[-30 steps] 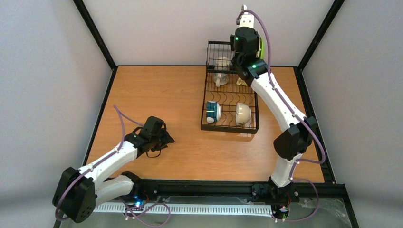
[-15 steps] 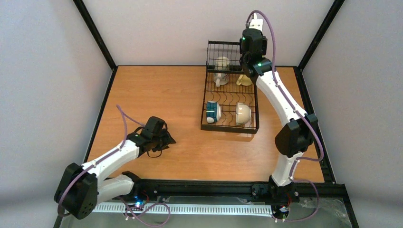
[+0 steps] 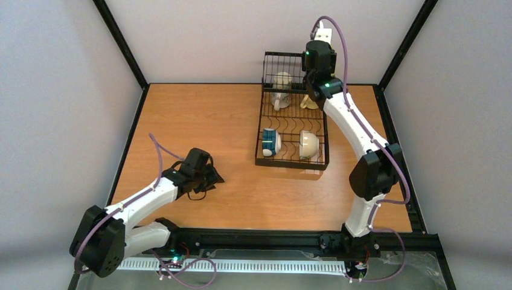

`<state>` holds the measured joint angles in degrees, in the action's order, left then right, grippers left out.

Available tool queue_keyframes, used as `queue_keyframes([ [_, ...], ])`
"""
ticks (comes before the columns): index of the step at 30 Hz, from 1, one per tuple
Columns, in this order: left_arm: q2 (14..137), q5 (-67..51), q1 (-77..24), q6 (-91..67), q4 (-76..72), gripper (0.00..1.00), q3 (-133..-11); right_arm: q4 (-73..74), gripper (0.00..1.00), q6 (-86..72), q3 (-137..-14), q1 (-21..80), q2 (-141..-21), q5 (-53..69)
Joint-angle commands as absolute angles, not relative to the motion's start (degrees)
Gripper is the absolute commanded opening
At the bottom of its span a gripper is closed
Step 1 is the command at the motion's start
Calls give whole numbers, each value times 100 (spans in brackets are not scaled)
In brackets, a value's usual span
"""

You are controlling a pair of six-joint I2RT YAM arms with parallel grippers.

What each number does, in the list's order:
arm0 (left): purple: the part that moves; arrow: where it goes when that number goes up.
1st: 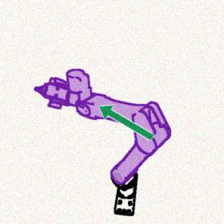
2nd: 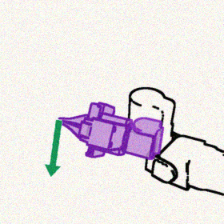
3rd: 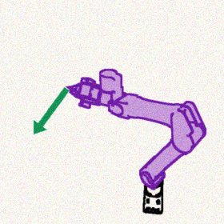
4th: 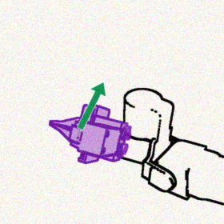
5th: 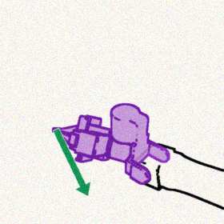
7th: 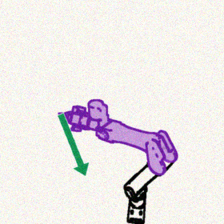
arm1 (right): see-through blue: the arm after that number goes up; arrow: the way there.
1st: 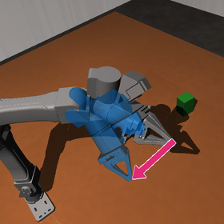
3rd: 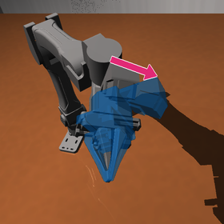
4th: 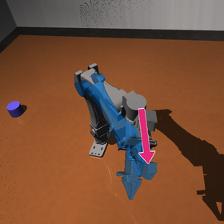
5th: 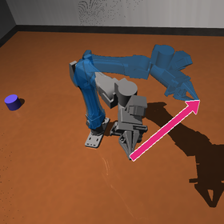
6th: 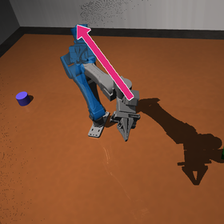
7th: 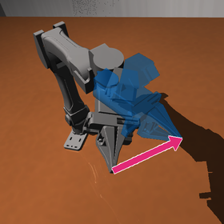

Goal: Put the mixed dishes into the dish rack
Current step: Insert the plate into the dish rack.

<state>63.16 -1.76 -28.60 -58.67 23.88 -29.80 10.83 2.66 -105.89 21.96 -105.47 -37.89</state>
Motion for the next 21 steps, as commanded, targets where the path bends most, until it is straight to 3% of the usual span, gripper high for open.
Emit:
queue_keyframes([
  [1, 6363, -193, -2856, -5784, 2314, 91, -2971, 775, 2, 181, -10464, 2134, -10512, -3882],
  [21, 6372, -263, -2857, -5836, 2214, 91, -2910, -199, 2, 969, -10260, 2138, -10013, -3949],
])
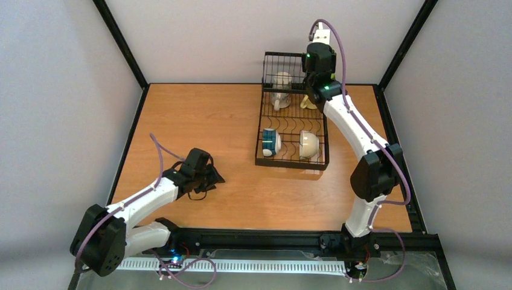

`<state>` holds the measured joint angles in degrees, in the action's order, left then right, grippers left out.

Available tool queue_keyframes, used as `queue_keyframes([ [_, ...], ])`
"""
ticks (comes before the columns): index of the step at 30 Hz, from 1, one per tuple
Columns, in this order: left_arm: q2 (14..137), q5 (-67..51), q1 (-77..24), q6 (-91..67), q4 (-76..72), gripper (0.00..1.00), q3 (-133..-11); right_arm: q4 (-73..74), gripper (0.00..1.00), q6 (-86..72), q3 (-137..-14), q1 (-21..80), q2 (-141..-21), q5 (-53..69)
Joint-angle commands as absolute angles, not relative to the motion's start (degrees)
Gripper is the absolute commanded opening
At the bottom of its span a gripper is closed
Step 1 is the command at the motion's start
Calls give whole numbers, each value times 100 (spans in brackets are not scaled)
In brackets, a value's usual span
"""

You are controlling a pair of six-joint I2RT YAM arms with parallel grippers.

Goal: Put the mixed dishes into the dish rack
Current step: Insert the plate into the dish rack.

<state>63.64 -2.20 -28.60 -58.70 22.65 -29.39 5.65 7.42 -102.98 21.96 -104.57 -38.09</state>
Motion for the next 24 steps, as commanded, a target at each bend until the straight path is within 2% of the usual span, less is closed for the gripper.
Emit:
queue_keyframes([
  [1, 6380, -264, -2856, -5836, 2215, 91, -2903, -279, 2, 1017, -10217, 2143, -9990, -3936],
  [24, 6389, -290, -2856, -5862, 2149, 91, -2869, -1070, 2, 1526, -9958, 2207, -9648, -3757],
])
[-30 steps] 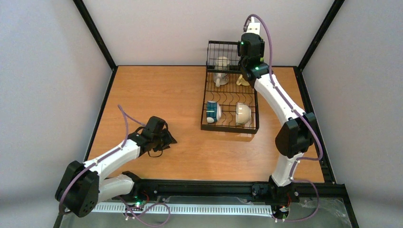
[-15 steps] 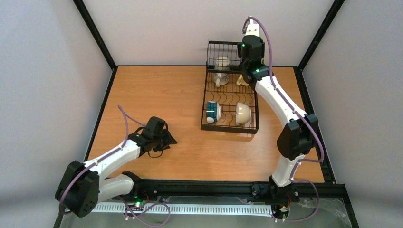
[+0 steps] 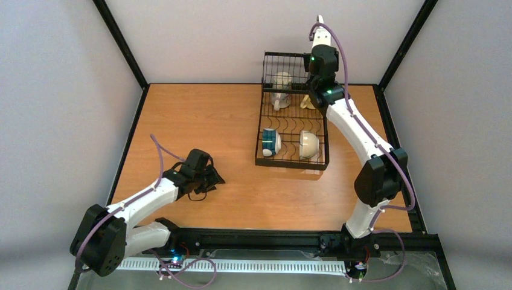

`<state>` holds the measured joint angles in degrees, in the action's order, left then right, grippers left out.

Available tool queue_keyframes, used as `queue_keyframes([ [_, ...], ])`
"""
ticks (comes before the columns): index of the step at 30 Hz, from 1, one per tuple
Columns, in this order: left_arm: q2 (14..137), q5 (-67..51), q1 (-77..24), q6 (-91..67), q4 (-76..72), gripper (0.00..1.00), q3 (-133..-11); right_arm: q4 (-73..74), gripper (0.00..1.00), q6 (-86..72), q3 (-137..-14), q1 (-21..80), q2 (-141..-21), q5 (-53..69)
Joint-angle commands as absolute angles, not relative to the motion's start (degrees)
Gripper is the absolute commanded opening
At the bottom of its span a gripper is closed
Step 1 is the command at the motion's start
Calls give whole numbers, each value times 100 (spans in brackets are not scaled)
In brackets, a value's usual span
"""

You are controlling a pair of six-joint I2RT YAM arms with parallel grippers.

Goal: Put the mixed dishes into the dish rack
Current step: Insert the plate into the dish rack.

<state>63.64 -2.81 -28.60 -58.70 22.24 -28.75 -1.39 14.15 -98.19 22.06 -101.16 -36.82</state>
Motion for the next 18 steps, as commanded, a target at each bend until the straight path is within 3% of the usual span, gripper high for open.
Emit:
queue_keyframes([
  [1, 6385, -290, -2856, -5862, 2152, 91, -2873, -1060, 2, 1515, -9946, 2214, -9649, -3753],
  [18, 6391, -284, -2856, -5849, 2122, 91, -2816, -1010, 2, 1312, -9690, 2219, -9660, -3686],
])
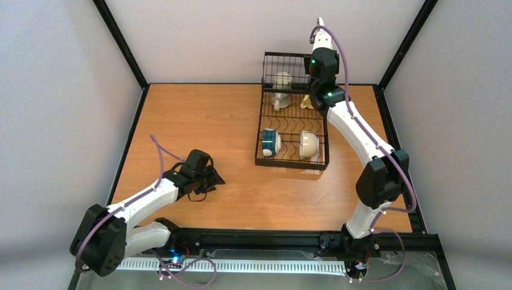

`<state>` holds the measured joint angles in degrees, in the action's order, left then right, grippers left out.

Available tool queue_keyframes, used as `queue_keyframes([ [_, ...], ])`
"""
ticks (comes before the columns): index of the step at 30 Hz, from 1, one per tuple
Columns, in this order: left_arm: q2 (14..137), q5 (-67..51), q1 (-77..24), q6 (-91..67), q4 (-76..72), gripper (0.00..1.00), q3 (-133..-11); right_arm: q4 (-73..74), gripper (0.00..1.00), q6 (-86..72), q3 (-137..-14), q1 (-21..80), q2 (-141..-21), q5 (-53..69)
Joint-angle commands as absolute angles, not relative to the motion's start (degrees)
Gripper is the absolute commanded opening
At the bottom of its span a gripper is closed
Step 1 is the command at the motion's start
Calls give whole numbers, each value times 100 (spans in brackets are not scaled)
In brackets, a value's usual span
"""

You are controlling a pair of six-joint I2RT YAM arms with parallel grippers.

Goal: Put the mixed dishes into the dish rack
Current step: Insert the plate into the dish rack.

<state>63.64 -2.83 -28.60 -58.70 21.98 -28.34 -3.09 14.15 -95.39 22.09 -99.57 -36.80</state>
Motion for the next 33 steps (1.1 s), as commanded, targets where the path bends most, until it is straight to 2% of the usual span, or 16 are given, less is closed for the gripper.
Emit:
queue_keyframes([
  [1, 6394, -287, -2856, -5856, 2118, 91, -2814, -979, 2, 1303, -9720, 2220, -9671, -3683],
  [33, 6461, -386, -2856, -5744, 1945, 91, -2691, -925, 2, 1318, -10073, 2399, -10266, -3999],
])
